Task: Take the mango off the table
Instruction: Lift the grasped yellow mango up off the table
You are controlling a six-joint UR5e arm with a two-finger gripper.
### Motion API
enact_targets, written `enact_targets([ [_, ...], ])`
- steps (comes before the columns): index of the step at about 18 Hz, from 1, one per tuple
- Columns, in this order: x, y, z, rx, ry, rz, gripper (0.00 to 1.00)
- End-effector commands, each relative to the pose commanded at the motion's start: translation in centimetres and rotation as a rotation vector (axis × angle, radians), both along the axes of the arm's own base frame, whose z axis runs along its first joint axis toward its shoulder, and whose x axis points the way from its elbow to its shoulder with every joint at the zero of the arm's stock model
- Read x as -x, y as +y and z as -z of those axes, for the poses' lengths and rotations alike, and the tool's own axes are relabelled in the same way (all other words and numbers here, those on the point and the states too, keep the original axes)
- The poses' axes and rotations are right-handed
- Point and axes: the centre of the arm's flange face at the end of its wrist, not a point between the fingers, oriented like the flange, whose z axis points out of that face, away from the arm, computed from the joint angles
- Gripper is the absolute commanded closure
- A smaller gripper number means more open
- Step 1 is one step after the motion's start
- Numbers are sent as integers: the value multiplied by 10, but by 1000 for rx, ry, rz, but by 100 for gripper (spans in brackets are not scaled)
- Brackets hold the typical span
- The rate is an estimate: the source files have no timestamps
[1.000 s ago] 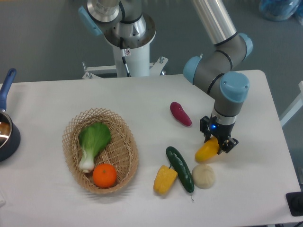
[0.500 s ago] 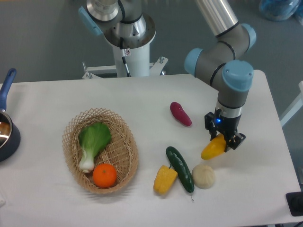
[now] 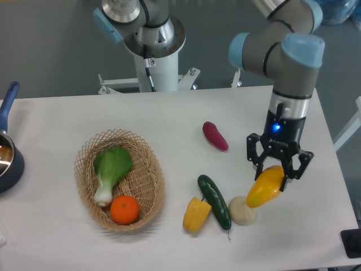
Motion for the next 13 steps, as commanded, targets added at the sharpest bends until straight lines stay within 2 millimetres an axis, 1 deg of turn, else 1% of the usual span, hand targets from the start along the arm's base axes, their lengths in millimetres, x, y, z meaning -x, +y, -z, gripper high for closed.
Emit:
enact_targets([
  [2, -6, 12, -15, -28, -21, -21, 78],
  [4, -9, 19, -31, -69, -47, -38, 78],
  [5, -10, 21, -35, -86, -56, -34, 78],
  [8, -14, 22, -41, -98, -61, -31, 78],
  [13, -12, 19, -39, -98, -66, -40, 78],
])
